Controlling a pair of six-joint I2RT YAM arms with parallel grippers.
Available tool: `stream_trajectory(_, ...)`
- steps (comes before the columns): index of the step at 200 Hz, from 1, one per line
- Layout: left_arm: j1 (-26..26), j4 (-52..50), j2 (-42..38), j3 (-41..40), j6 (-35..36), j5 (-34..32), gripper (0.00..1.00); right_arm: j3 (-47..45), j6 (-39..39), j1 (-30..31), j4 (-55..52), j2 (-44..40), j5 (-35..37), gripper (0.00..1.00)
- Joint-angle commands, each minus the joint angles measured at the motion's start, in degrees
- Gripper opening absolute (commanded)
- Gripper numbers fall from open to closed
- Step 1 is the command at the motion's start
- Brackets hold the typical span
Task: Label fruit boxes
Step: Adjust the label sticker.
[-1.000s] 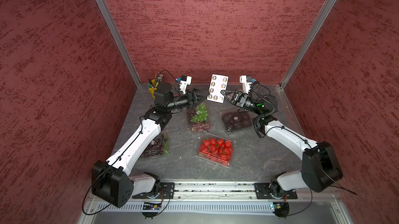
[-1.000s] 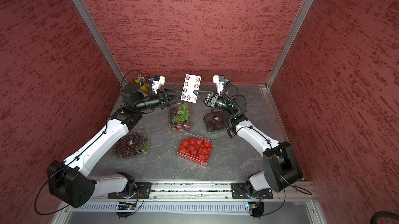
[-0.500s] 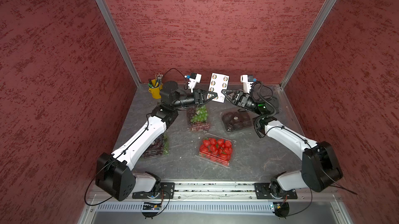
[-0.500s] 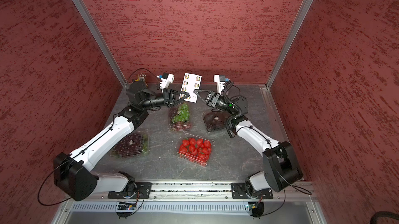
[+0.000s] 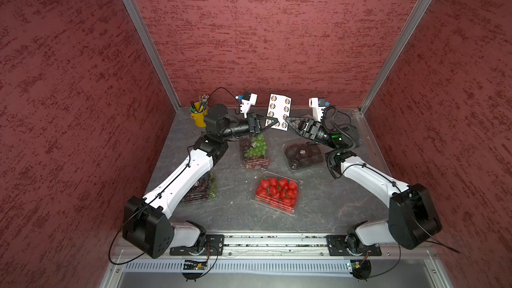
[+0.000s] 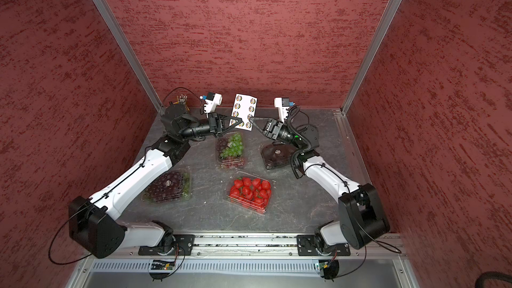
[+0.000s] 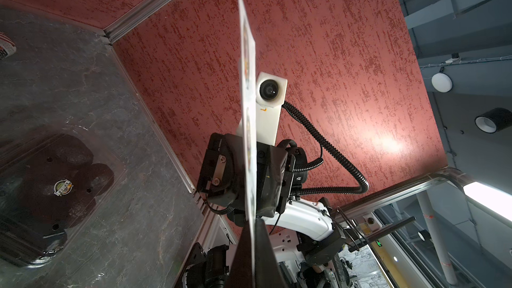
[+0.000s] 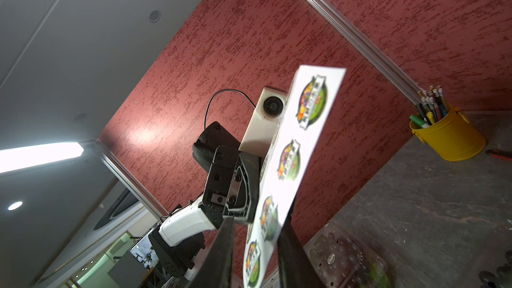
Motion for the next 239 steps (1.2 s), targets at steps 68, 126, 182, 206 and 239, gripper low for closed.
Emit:
stream_trajectory(68,0.2,4.5,1.2,1.1,-1.6,-0.5,0.00,-0.6,-0.9,0.2,0.9,-1.2,-3.0,0.20)
stream_trajectory(126,-0.8,5.0,1.9,1.1,-1.9,-0.4,0.00,0.2,-0.7,0.5,1.1,-0.3,-2.9,0.11)
stream_trajectory(182,-2.8,8.0,3.6,1.3,-3.8,0.1,0.00,-0.1,-1.2,0.7,0.9,-0.6,-2.8,0.00)
stream_trajectory(206,-3.5,8.8,4.3,1.4,-4.1,0.4,0.00,-0.2,-1.2,0.8,1.0,-0.7,-2.7,0.00)
stream_trajectory(239,-3.7,8.9,4.4,1.5,-4.2,0.4,0.00,-0.5,-1.2,0.7,1.0,-0.9,-2.8,0.00)
